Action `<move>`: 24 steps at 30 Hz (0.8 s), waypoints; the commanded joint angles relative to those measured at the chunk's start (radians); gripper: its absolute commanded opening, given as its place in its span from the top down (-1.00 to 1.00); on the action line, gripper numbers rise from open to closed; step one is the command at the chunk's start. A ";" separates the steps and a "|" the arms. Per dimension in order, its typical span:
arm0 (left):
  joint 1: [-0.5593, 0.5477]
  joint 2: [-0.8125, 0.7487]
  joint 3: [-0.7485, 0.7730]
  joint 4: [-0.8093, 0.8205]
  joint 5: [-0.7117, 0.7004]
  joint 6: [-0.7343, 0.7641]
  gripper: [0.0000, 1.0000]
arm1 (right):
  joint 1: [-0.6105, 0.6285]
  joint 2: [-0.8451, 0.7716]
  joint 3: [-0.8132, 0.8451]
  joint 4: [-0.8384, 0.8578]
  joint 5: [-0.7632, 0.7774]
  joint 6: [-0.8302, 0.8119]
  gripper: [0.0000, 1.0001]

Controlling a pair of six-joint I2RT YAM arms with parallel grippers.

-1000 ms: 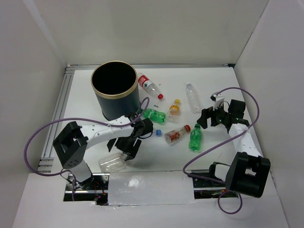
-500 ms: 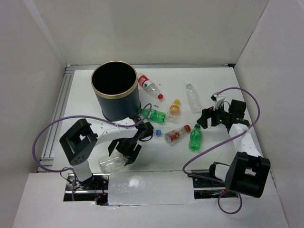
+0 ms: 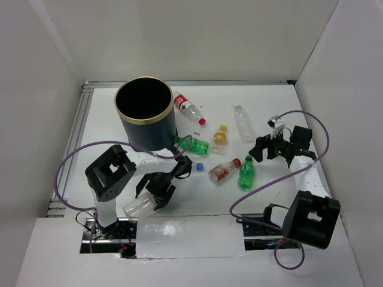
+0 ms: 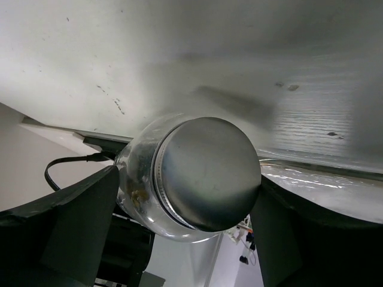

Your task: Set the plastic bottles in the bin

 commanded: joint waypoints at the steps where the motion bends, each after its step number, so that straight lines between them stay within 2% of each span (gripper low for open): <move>1: -0.001 0.018 -0.039 0.066 0.046 -0.004 -0.83 | -0.009 -0.017 -0.001 0.004 -0.035 -0.026 -1.00; 3: -0.001 0.018 -0.055 0.082 0.060 -0.004 -0.67 | -0.009 -0.017 -0.001 0.004 -0.035 -0.026 -1.00; 5: -0.012 0.028 -0.066 0.096 0.069 -0.004 -0.42 | -0.009 -0.017 -0.001 0.004 -0.035 -0.026 -1.00; 7: -0.021 0.019 -0.066 0.105 0.069 -0.004 0.26 | -0.009 -0.017 -0.001 0.004 -0.035 -0.026 -1.00; 8: -0.021 0.010 -0.066 0.105 0.069 -0.004 0.26 | -0.009 -0.017 -0.001 -0.005 -0.035 -0.035 -1.00; 9: -0.021 -0.002 -0.053 0.094 0.069 -0.004 0.42 | -0.009 -0.017 -0.001 -0.005 -0.044 -0.035 -1.00; 10: -0.032 -0.016 -0.021 0.083 0.069 -0.013 0.79 | -0.009 -0.017 -0.001 -0.005 -0.044 -0.035 -0.98; 11: -0.041 -0.031 0.005 0.067 0.054 -0.013 0.94 | -0.009 -0.017 -0.001 -0.018 -0.044 -0.046 -0.93; 12: -0.055 -0.068 0.075 0.029 0.043 -0.025 1.00 | -0.009 -0.017 -0.001 -0.018 -0.055 -0.058 -0.81; 13: -0.055 -0.088 0.117 0.011 0.031 -0.025 1.00 | -0.009 -0.017 -0.001 -0.027 -0.065 -0.058 -0.81; 14: -0.064 -0.108 0.161 -0.008 0.017 -0.034 1.00 | -0.009 -0.017 -0.001 -0.027 -0.066 -0.069 -0.68; 17: -0.064 -0.163 0.348 -0.064 -0.018 -0.034 1.00 | -0.009 -0.017 -0.001 -0.036 -0.087 -0.078 -0.52; 22: -0.064 -0.182 0.606 -0.128 -0.045 -0.002 1.00 | -0.009 -0.017 -0.001 -0.045 -0.087 -0.087 -0.50; 24: -0.064 -0.182 0.741 -0.128 -0.004 0.019 1.00 | -0.009 -0.017 -0.001 -0.045 -0.087 -0.087 -0.50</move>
